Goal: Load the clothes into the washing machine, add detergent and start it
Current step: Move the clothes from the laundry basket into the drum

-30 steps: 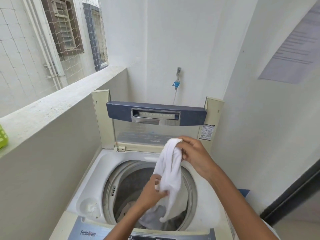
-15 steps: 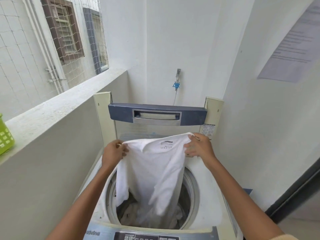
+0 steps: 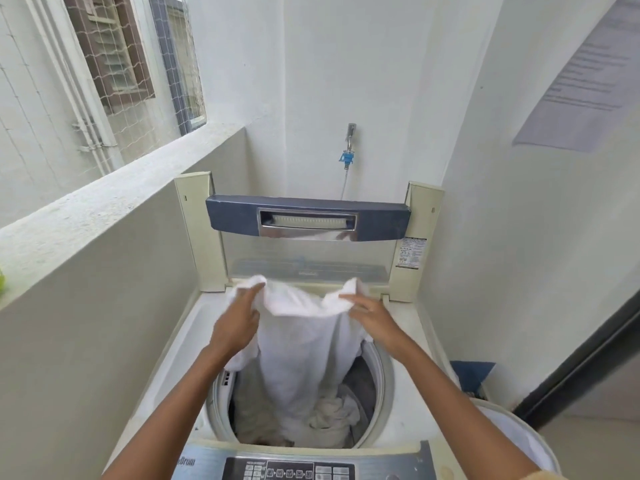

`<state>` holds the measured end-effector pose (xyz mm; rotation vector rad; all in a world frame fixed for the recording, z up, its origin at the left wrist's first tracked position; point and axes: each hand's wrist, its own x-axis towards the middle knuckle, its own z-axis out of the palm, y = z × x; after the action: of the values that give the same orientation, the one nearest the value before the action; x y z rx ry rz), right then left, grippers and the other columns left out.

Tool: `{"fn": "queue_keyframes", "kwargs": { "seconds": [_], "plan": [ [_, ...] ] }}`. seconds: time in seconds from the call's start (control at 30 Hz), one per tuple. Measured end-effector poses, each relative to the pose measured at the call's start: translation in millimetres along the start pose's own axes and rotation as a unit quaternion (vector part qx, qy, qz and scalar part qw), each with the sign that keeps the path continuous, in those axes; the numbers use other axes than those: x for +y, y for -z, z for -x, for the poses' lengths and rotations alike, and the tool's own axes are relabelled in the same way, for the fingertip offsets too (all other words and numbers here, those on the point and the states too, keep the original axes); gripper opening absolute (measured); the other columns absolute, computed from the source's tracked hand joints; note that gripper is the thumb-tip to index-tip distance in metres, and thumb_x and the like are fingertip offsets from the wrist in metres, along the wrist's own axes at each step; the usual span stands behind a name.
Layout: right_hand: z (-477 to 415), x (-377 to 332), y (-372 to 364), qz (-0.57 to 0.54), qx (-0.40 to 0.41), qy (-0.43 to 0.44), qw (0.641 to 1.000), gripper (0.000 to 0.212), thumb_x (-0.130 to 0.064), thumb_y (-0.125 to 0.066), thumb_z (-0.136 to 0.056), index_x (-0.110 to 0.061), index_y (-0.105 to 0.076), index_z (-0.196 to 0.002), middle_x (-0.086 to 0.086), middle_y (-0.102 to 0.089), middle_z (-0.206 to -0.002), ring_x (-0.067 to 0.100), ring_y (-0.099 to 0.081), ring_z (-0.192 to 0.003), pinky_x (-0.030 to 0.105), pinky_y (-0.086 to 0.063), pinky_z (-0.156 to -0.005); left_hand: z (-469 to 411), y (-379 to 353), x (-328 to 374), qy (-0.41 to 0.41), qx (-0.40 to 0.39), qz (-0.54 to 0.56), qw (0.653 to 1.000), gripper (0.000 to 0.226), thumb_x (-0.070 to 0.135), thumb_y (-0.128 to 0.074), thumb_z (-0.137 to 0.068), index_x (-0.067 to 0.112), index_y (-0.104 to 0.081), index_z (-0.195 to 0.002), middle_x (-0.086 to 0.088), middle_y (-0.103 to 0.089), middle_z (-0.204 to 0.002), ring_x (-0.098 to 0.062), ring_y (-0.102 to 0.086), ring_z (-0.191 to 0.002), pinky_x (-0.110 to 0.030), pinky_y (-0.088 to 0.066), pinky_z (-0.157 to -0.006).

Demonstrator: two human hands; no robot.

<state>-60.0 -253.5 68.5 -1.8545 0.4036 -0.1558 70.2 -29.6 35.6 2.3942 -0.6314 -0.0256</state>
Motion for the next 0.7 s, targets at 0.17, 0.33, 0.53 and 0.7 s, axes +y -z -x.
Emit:
{"fn": "queue_keyframes", "kwargs": {
  "seconds": [0.17, 0.33, 0.53, 0.7],
  "plan": [
    [15, 61, -6, 0.077, -0.101, -0.200, 0.971, 0.045, -0.012, -0.053, -0.091, -0.016, -0.045, -0.135, 0.005, -0.046, -0.137, 0.019, -0.047, -0.109, 0.023, -0.045, -0.071, 6, -26, 1, 0.059, -0.186, -0.038, 0.980, 0.057, 0.013, -0.048, -0.091, 0.020, -0.029, -0.143, -0.010, -0.051, -0.137, -0.025, -0.052, -0.122, -0.031, -0.041, -0.098],
    [30, 76, 39, -0.041, -0.093, -0.227, 0.969, 0.022, -0.016, -0.056, -0.091, -0.014, -0.062, -0.111, 0.006, -0.062, -0.106, 0.022, -0.062, -0.091, 0.030, -0.049, -0.078, 0, -49, 29, 0.010, -0.315, -0.071, 0.946, 0.040, 0.015, -0.045, -0.094, 0.009, -0.047, -0.134, -0.007, -0.047, -0.142, -0.022, -0.046, -0.128, -0.026, -0.034, -0.103],
    [55, 97, 130, -0.211, 0.079, -0.186, 0.956, 0.016, -0.008, -0.052, -0.092, -0.008, -0.064, -0.101, 0.008, -0.073, -0.090, 0.022, -0.070, -0.078, 0.029, -0.055, -0.069, -2, -95, 121, -0.067, -0.370, 0.024, 0.926, 0.035, 0.025, -0.043, -0.098, 0.008, -0.054, -0.126, -0.008, -0.056, -0.132, -0.022, -0.053, -0.120, -0.029, -0.039, -0.100],
    [94, 141, 221, -0.260, 0.193, -0.205, 0.924, 0.019, -0.004, -0.044, -0.093, -0.007, -0.063, -0.092, 0.003, -0.074, -0.071, 0.016, -0.071, -0.061, 0.024, -0.055, -0.056, 4, -155, 230, -0.112, -0.427, 0.104, 0.891, 0.033, 0.023, -0.044, -0.097, 0.009, -0.054, -0.125, -0.009, -0.059, -0.124, -0.022, -0.061, -0.102, -0.023, -0.046, -0.086]
  ]
}}
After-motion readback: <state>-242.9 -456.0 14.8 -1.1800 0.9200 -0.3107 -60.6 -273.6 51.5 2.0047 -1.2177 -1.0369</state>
